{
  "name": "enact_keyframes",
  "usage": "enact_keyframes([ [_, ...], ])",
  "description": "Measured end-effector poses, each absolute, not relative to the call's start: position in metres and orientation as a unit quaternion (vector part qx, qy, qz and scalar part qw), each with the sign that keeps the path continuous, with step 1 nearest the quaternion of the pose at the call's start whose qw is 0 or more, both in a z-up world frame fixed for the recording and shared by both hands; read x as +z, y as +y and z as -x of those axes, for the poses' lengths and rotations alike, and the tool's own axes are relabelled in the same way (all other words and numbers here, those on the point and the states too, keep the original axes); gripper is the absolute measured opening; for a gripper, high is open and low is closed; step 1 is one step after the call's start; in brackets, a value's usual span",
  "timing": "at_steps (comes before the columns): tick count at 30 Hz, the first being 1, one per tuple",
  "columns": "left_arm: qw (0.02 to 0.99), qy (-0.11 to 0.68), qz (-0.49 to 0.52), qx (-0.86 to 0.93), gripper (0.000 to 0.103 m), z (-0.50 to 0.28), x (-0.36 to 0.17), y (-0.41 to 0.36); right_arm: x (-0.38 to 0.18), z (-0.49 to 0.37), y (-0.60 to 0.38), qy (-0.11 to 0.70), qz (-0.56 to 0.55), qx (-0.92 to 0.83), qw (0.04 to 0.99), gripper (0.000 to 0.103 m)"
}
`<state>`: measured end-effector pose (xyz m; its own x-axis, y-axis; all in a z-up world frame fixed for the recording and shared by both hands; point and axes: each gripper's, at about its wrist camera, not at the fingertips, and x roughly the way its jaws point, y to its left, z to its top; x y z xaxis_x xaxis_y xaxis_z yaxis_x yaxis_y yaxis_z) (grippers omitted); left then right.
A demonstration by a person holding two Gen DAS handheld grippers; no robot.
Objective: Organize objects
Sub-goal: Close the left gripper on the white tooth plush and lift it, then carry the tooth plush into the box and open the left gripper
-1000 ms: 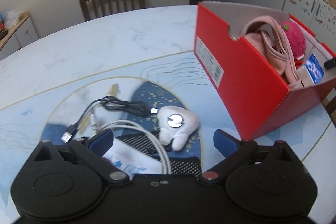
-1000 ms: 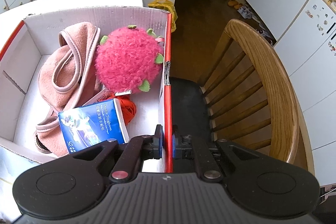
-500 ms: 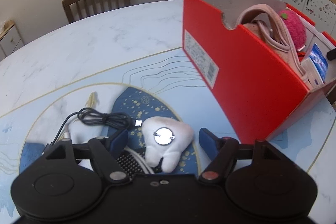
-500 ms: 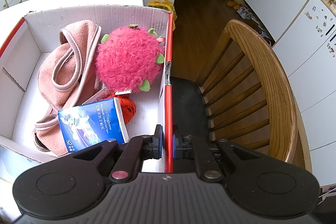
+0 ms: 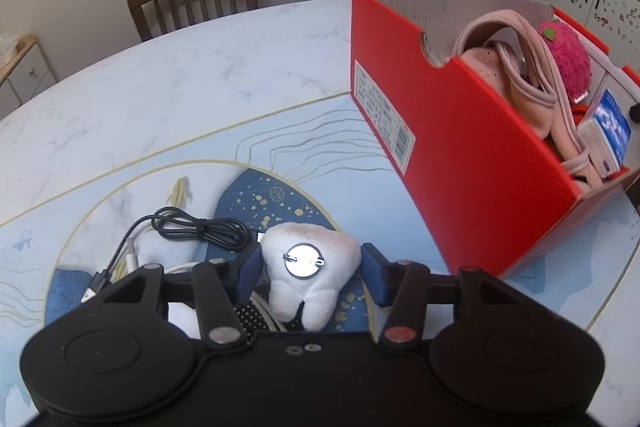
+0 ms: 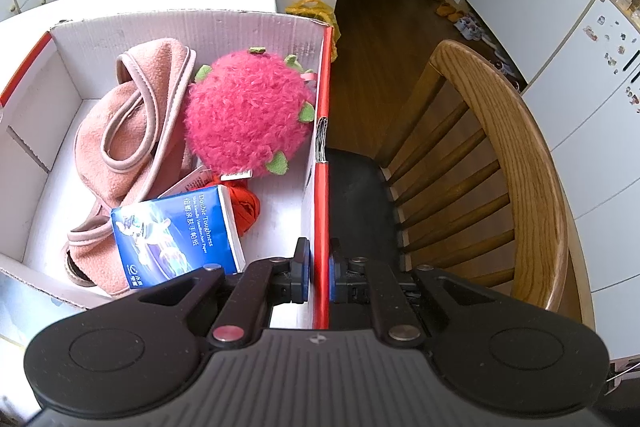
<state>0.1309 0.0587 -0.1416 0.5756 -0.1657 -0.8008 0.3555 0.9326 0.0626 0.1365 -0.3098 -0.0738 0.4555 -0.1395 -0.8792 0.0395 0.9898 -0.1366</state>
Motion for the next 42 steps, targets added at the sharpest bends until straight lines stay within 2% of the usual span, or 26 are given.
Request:
enact_keyframes([
  [15, 0.901, 0.427, -0.055, -0.057, 0.051, -0.111, -0.078, 0.057, -0.075, -0.134, -0.331, 0.516, 0.009, -0.012, 0.856, 0.007],
  [23, 0.905, 0.418, -0.051, -0.053, 0.051, -0.107, -0.048, 0.029, -0.074, -0.131, -0.340, 0.515, -0.003, 0.006, 0.857, 0.007],
  [31, 0.902, 0.412, -0.072, -0.105, 0.051, -0.109, -0.036, -0.020, -0.074, -0.127, -0.345, 0.513, -0.003, 0.024, 0.858, 0.008],
  [42, 0.882, 0.427, -0.090, -0.178, 0.051, -0.126, -0.048, -0.094, -0.074, -0.126, -0.345, 0.511, 0.002, 0.037, 0.859, 0.009],
])
